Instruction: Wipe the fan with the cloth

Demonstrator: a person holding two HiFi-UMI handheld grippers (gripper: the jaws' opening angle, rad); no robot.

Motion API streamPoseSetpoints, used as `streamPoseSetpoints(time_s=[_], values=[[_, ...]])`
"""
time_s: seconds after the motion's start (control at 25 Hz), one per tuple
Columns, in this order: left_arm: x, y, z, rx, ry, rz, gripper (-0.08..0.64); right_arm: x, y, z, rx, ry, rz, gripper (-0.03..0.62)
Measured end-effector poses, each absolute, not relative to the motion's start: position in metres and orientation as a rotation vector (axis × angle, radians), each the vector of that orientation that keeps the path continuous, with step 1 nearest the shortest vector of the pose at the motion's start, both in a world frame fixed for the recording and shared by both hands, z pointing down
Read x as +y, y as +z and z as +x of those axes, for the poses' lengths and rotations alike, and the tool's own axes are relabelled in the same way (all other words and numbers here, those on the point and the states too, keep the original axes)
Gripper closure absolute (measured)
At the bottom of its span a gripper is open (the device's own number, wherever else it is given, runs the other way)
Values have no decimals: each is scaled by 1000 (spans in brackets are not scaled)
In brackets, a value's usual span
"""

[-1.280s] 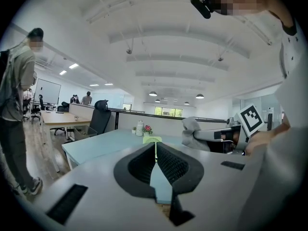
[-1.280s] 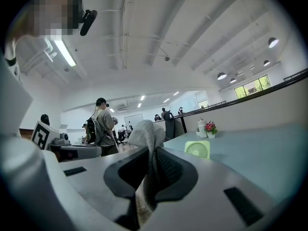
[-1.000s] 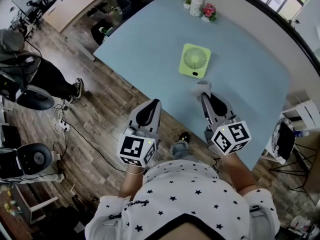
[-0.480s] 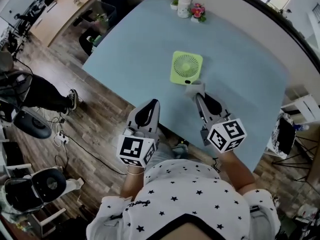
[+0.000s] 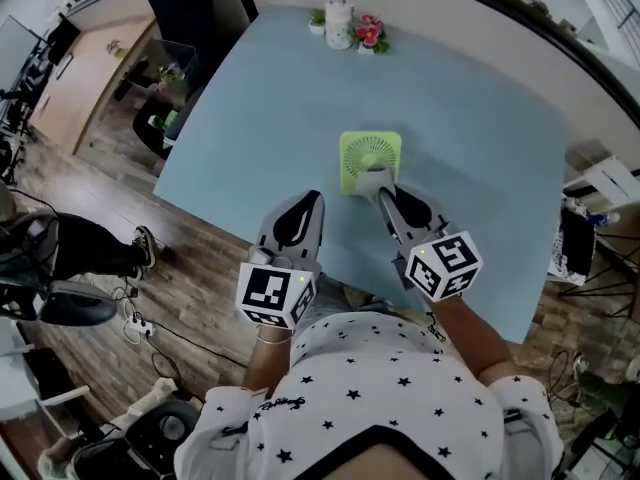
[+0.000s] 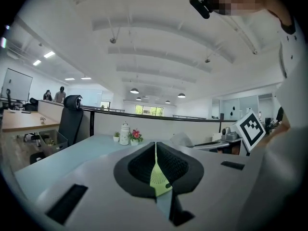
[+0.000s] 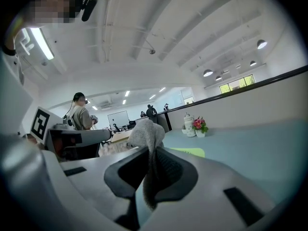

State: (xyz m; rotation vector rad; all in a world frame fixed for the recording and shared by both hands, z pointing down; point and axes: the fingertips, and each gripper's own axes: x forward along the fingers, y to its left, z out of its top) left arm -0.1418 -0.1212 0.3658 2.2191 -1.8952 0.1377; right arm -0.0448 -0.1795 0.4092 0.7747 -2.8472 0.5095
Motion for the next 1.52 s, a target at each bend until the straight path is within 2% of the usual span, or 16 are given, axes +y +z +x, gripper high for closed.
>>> streamPoseSetpoints(time_s=[0.6,1.08,1.52], values=[[-162,382,-208,-1782,144,2260,526,-220,459,-118,-2693,508,866,558],[-190,387,-239,-1675,161,2362,526,-244,496,-137,-2574,519,1004,558],[-201,389,-248,-1587,155,2427,526,-256,504,-125,-2503,558,1152,558]])
